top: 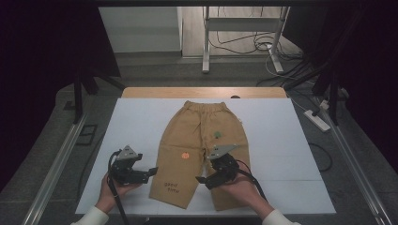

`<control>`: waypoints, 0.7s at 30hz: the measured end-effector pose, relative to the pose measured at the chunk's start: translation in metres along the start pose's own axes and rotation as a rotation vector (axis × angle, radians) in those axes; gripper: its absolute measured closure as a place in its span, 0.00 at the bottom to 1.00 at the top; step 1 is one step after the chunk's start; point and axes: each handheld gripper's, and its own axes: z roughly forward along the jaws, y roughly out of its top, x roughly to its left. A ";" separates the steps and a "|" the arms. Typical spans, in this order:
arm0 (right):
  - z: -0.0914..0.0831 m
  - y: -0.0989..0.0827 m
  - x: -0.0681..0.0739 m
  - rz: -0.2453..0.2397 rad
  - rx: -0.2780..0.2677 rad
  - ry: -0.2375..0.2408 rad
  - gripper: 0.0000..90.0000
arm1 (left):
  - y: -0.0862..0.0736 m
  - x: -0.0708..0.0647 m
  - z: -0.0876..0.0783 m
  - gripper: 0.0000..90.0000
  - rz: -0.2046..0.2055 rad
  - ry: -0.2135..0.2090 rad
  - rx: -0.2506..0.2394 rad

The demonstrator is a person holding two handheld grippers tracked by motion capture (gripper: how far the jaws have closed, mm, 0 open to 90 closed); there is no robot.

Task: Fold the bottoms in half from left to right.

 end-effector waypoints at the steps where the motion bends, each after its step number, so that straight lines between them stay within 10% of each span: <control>1: 0.002 0.001 0.001 -0.002 0.000 0.003 0.12 | 0.000 0.000 0.000 0.14 0.000 0.000 0.000; 21: 0.043 0.020 0.028 -0.064 0.050 0.059 0.12 | 0.002 0.001 -0.001 0.14 -0.005 0.002 -0.012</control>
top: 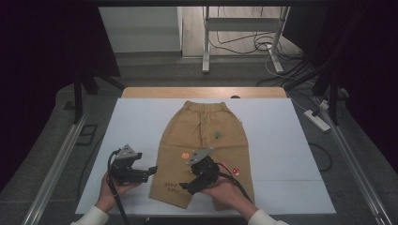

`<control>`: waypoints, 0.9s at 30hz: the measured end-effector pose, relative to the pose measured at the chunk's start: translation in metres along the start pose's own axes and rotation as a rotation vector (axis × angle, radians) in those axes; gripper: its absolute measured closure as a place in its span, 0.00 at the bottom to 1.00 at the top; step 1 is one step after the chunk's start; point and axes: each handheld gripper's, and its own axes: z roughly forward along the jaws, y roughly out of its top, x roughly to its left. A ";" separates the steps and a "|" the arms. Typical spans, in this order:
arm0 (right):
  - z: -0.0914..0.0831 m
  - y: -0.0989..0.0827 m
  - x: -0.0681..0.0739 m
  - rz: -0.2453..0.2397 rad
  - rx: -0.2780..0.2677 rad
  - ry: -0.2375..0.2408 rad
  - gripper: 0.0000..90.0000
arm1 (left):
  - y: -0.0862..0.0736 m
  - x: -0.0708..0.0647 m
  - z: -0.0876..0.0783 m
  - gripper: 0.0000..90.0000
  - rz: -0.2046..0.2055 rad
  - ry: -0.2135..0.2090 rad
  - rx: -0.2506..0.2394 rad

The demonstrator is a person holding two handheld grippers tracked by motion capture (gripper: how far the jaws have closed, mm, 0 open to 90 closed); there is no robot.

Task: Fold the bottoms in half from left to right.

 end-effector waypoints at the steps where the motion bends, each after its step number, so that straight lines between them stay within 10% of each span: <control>1: 0.000 0.000 0.000 0.000 0.000 0.000 0.12 | 0.000 0.000 0.000 0.14 0.000 -0.001 0.000; 27: 0.045 0.020 0.035 -0.075 0.013 0.076 0.16 | 0.001 0.004 0.001 0.14 -0.004 0.003 0.004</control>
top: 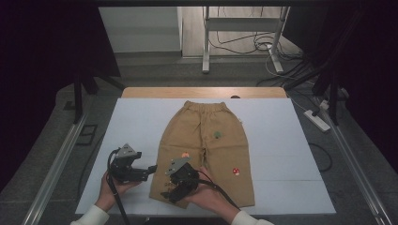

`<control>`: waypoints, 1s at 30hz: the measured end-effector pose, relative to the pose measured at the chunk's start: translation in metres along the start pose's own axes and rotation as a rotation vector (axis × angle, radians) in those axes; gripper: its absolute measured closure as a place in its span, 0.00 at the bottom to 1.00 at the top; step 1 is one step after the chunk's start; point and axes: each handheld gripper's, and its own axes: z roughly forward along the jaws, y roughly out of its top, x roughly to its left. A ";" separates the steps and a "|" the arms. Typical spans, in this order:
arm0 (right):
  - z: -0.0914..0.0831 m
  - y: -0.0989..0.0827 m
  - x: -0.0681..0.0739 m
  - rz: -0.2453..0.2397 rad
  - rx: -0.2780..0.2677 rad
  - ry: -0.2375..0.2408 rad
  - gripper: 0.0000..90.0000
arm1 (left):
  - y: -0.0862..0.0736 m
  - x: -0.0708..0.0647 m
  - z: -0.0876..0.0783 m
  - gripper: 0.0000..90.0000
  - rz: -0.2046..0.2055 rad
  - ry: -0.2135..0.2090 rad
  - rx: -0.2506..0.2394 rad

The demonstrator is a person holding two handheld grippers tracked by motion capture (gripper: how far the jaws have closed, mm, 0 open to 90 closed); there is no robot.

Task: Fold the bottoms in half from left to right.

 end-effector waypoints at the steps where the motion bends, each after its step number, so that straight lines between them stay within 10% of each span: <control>1: 0.001 0.001 0.001 -0.004 0.005 0.002 0.16 | 0.000 0.000 0.000 0.14 0.000 -0.001 0.000; 22: 0.031 0.010 0.027 -0.112 0.041 -0.002 0.23 | -0.002 0.005 0.002 0.14 -0.018 0.003 0.007; 27: 0.028 0.010 0.022 -0.089 0.024 -0.015 0.50 | -0.002 0.005 0.002 0.14 -0.018 0.005 0.010; 30: 0.021 0.010 0.019 -0.092 0.040 -0.032 0.89 | -0.002 0.005 0.002 0.14 -0.019 0.006 0.011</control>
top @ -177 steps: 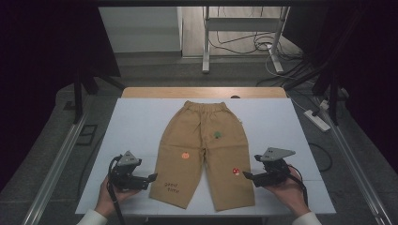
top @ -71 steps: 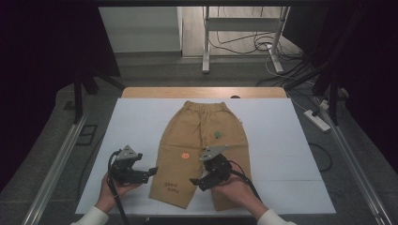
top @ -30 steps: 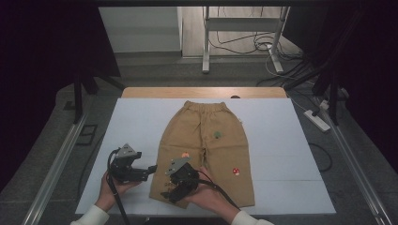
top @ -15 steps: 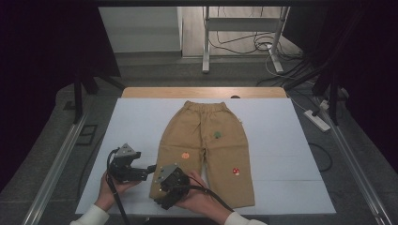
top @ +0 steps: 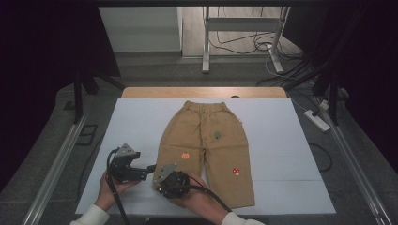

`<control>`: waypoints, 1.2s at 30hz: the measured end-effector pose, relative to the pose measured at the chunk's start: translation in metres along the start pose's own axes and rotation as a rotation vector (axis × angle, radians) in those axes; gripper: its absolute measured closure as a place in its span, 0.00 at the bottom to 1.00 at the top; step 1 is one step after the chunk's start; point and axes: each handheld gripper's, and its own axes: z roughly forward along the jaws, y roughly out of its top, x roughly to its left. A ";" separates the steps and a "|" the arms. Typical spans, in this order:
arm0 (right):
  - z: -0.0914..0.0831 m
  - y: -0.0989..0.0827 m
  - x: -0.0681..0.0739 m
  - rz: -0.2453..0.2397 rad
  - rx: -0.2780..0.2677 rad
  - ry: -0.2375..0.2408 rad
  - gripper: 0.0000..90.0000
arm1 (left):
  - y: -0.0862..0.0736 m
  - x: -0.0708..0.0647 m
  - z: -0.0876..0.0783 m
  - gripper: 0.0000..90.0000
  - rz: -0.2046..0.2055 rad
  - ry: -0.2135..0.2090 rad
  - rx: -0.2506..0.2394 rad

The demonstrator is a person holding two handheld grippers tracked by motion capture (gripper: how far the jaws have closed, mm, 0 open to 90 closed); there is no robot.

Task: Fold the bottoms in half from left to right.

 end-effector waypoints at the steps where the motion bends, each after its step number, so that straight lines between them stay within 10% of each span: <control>1: 0.000 0.000 0.000 0.000 0.000 0.000 0.89 | 0.000 0.000 0.000 0.14 0.000 0.000 0.000; 36: -0.031 -0.010 -0.002 0.004 -0.047 0.073 0.95 | 0.066 0.024 0.047 0.12 0.006 -0.008 -0.019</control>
